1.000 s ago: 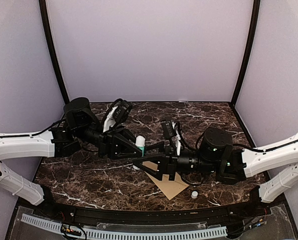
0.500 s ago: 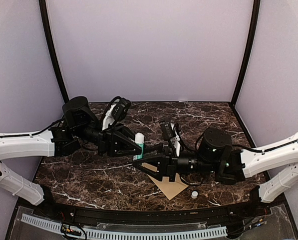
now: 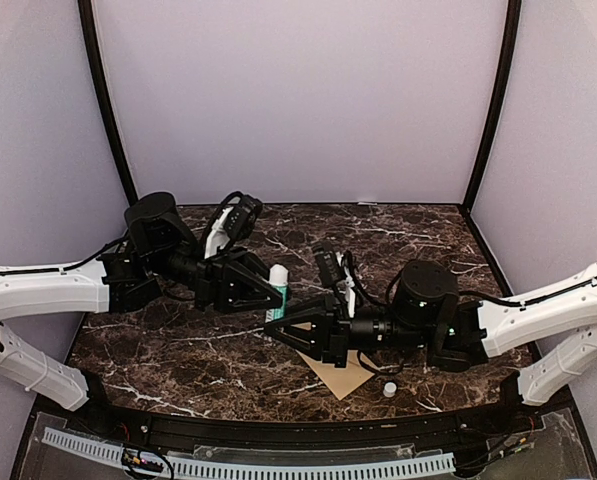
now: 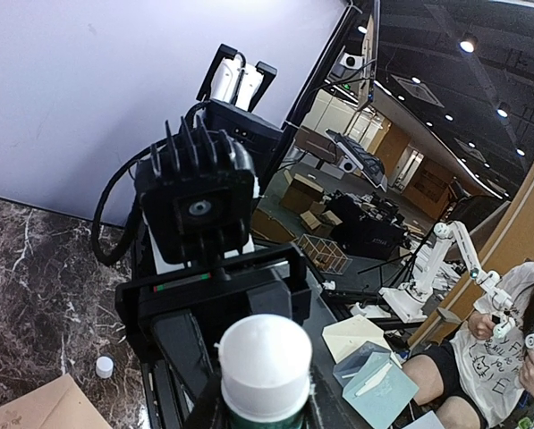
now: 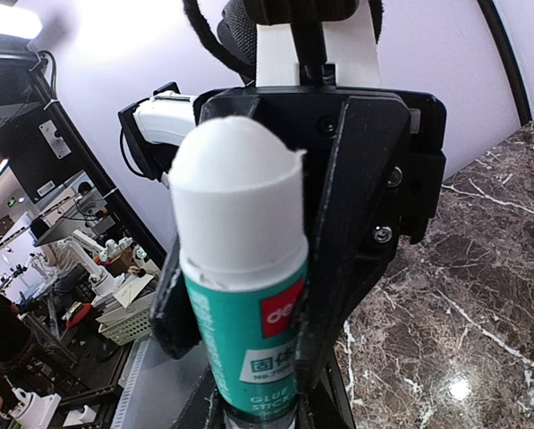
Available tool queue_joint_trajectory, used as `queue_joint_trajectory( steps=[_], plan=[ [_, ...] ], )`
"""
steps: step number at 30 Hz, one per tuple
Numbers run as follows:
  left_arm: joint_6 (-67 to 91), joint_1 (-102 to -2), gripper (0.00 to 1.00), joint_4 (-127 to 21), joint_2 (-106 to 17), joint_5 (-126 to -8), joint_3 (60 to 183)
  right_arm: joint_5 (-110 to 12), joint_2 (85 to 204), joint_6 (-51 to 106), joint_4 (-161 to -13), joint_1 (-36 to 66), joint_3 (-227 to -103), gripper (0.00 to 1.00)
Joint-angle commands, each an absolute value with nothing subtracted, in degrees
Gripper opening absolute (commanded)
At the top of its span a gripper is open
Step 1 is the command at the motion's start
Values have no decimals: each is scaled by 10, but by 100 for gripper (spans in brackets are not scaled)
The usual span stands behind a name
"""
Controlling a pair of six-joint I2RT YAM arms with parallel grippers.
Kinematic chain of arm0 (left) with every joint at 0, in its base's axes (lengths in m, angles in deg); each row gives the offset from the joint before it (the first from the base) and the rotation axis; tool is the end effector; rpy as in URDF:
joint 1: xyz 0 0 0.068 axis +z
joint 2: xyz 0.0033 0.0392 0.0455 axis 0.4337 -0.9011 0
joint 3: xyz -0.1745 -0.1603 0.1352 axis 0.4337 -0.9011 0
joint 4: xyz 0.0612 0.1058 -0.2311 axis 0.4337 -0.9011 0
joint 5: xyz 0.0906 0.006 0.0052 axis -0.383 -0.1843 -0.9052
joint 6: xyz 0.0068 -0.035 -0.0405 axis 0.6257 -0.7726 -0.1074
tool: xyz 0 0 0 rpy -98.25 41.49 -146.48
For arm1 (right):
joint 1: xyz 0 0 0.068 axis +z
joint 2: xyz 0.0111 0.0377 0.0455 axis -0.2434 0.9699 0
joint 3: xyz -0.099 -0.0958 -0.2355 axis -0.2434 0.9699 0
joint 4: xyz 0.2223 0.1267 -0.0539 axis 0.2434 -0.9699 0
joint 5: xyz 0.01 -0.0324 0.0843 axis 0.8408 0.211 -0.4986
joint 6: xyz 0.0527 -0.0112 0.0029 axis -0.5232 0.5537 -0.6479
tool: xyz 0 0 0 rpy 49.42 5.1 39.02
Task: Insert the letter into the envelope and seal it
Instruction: Screw the solid glue.
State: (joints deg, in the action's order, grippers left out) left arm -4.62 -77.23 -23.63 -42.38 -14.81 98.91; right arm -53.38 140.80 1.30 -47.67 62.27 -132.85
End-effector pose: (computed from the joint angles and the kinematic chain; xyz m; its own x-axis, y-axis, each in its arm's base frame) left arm 0.1517 -0.2407 0.3354 -0.3646 0.0830 -0.9274 0.8507 -0.3753 -0.3680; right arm 0.0658 0.3018 0.2924 -0.5271 0.0820 -0.8459 -0.8492 -0.0129 0.5279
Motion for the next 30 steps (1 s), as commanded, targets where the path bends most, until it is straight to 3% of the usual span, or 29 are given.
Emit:
queue_joint_trajectory(
  steps=[1, 7, 12, 30],
  plan=[
    [-29, -769, 0, -224, -410, -151, 990, -522, 1401, 0, -459, 627, -1325, 11],
    [6, -768, 0, -266, -397, -203, 991, -470, 1382, -1, -473, 627, -1317, 5],
    [53, -768, 0, -344, -384, -307, 1002, -345, 1362, -14, -576, 627, -1335, 3],
    [65, -768, 0, -419, -407, -430, 1021, -92, 1491, -45, -934, 632, -1568, 2]
  ],
)
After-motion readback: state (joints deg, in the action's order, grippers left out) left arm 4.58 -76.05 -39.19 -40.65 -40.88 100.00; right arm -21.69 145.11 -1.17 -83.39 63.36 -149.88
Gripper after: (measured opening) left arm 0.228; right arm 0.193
